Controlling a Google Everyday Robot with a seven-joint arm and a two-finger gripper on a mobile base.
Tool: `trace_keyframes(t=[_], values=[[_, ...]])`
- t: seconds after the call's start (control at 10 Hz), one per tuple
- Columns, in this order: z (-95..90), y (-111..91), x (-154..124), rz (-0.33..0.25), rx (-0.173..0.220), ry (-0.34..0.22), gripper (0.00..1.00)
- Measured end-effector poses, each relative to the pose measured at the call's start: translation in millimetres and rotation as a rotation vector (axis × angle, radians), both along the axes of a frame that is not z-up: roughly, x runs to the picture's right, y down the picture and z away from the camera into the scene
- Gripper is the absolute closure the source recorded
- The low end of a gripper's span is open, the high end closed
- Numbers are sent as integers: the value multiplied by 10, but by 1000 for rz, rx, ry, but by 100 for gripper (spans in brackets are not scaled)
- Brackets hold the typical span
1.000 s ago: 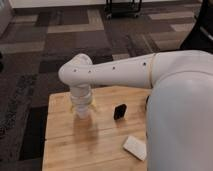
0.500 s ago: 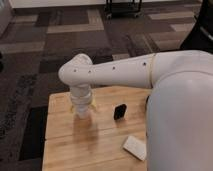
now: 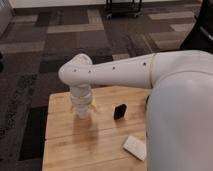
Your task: Move the arm in a circular motion
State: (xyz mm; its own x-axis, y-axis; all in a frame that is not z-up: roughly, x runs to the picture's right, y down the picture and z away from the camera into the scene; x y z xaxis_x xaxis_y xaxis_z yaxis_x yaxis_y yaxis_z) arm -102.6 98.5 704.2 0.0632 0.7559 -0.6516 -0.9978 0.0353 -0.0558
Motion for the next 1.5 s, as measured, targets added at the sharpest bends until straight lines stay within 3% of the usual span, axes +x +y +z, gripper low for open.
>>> trace_keyframes(t=[0.4,0.8,1.2,1.5], values=[[-27,-58,-12,-8,9,3,35],[-148,-488,-37,-32,59,-5,35],[32,-989,493,18,73,-40,35],[177,-1392,1262,43,101,9,35]])
